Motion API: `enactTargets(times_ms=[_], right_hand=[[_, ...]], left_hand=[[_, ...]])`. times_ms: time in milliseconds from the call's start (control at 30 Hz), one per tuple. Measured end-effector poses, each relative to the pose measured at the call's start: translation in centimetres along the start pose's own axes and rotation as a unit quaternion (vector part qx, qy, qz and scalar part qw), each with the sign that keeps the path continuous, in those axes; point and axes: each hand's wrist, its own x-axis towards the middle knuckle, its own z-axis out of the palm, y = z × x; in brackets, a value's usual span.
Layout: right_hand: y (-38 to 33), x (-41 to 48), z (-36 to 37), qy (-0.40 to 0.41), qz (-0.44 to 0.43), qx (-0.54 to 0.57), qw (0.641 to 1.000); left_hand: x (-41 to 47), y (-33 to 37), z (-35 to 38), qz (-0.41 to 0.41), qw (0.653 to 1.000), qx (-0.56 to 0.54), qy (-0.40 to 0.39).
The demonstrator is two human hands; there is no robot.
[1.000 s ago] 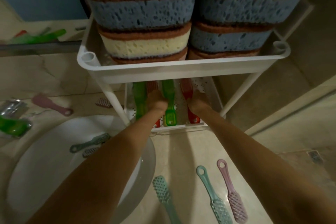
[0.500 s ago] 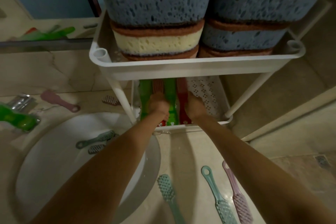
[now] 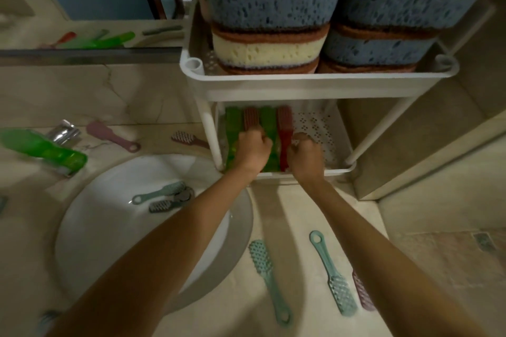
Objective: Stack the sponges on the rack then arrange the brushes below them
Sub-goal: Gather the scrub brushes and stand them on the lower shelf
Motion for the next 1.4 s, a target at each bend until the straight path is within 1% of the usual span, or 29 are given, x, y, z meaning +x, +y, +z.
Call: enactTargets(times_ms=[67, 133, 167, 233, 300, 400, 533, 633, 733, 833, 933, 1033, 1133, 1200, 1267, 1400], right_hand=[[-1.4, -2.7, -0.6, 0.034, -0.016, 0.048, 0.998], [-3.3, -5.7, -0.8, 0.047, -0.037, 0.083, 0.995], [-4.4, -7.2, -0.7, 0.053, -0.044, 0.100, 0.993], [-6.8, -10.0, -0.2, 0.052, -0.053, 0.132, 0.988], [-9.4, -12.7, 1.0, 0.017, -0.057, 0.149, 0.987], [-13.6, -15.8, 3.6, -0.067, -0.087, 0.147, 0.983], [-20.1, -17.4, 8.0, -0.173, -0.134, 0.113, 0.969], [-25.3, -16.8, 11.4, -0.205, -0.159, 0.079, 0.962], [-29.3, -15.1, 14.1, -0.205, -0.204, -0.004, 0.957], [-32.1, -13.2, 15.6, -0.186, -0.186, -0.079, 0.961], [-33.9, -12.1, 16.3, -0.176, -0.184, -0.110, 0.961], [-35.2, -11.5, 17.0, -0.206, -0.196, -0.136, 0.949], [-36.2, -11.2, 17.3, -0.238, -0.180, -0.158, 0.941], [-36.7, -11.0, 17.3, -0.241, -0.170, -0.166, 0.941], [-36.8, -10.7, 17.5, -0.229, -0.171, -0.172, 0.943], [-37.0, -10.7, 17.6, -0.174, -0.197, -0.222, 0.939]], left_hand=[[-2.7, 0.0, -1.5, 0.028, 0.999, -0.025, 0.001], [-5.5, -1.0, -3.5, 0.038, 0.998, -0.049, 0.006], [-6.8, -1.9, -4.7, 0.030, 0.998, -0.058, 0.018], [-9.0, -4.4, -7.0, -0.012, 0.995, -0.085, 0.050], [-10.8, -7.3, -9.3, -0.062, 0.989, -0.105, 0.078], [-13.4, -11.5, -12.8, -0.112, 0.981, -0.126, 0.101], [-14.1, -17.2, -18.6, -0.150, 0.969, -0.144, 0.135], [-13.3, -20.2, -23.6, -0.172, 0.961, -0.146, 0.162], [-12.1, -22.3, -27.8, -0.172, 0.958, -0.148, 0.174], [-10.7, -24.6, -30.6, -0.179, 0.956, -0.152, 0.175], [-9.6, -26.3, -32.0, -0.188, 0.955, -0.161, 0.164], [-9.1, -26.9, -32.8, -0.189, 0.956, -0.169, 0.149], [-8.7, -27.6, -32.8, -0.184, 0.957, -0.170, 0.143], [-8.5, -28.0, -33.1, -0.186, 0.958, -0.168, 0.141], [-8.4, -28.5, -33.2, -0.189, 0.958, -0.170, 0.135], [-8.2, -29.5, -33.6, -0.198, 0.952, -0.187, 0.143]])
